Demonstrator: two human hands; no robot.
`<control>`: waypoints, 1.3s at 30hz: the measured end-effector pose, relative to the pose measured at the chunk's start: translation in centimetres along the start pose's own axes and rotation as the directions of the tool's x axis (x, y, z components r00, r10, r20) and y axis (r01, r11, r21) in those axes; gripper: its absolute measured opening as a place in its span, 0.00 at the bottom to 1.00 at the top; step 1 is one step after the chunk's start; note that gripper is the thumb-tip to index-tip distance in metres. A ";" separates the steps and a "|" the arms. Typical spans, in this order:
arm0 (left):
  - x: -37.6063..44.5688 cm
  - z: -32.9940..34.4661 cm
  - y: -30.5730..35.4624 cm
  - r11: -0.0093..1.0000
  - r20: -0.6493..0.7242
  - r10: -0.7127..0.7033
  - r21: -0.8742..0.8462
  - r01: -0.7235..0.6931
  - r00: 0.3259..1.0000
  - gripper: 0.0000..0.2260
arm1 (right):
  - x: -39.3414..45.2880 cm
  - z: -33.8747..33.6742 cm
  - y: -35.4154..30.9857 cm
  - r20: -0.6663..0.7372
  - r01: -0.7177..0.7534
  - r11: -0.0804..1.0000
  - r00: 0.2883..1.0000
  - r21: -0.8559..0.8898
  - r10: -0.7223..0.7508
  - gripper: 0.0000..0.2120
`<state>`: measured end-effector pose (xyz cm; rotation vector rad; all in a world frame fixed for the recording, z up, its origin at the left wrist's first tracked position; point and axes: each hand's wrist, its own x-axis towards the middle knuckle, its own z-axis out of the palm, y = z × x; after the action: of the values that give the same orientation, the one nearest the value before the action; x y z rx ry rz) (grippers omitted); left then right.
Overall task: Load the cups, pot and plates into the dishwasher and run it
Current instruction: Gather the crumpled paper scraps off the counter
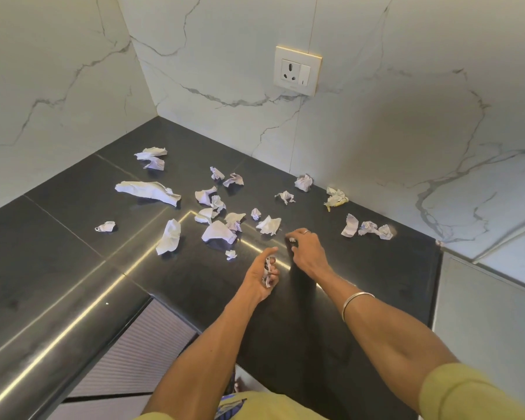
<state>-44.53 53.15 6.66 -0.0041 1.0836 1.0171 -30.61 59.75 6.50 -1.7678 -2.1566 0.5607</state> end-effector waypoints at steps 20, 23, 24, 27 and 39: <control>2.5 3.8 -2.1 0.994 0.086 0.109 -0.029 -0.106 0.990 0.25 | -4.4 -2.7 -0.8 -0.093 -0.036 0.876 0.991 0.482 0.092 0.11; 2.7 5.0 -3.1 0.996 0.031 0.085 0.013 -0.085 0.996 0.16 | -4.7 -3.2 1.1 -0.009 -0.107 0.895 0.992 0.433 0.122 0.14; 2.8 5.5 -3.3 0.997 0.013 0.081 0.006 -0.081 0.997 0.15 | -4.9 -3.4 1.6 0.002 -0.115 0.899 0.992 0.422 0.126 0.16; 3.5 7.2 -3.8 0.997 -0.030 0.076 0.026 -0.076 0.997 0.10 | -5.3 -4.4 2.7 -0.008 -0.121 0.880 0.990 0.459 0.140 0.19; 5.9 9.3 -2.8 0.992 -0.031 0.000 0.124 0.004 1.000 0.07 | -0.2 -8.5 10.4 -0.178 -0.256 0.921 0.932 0.293 0.316 0.30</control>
<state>-35.39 59.79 5.89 0.0800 1.1732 0.9488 -17.68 62.27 9.02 -1.9042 -1.6003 0.6514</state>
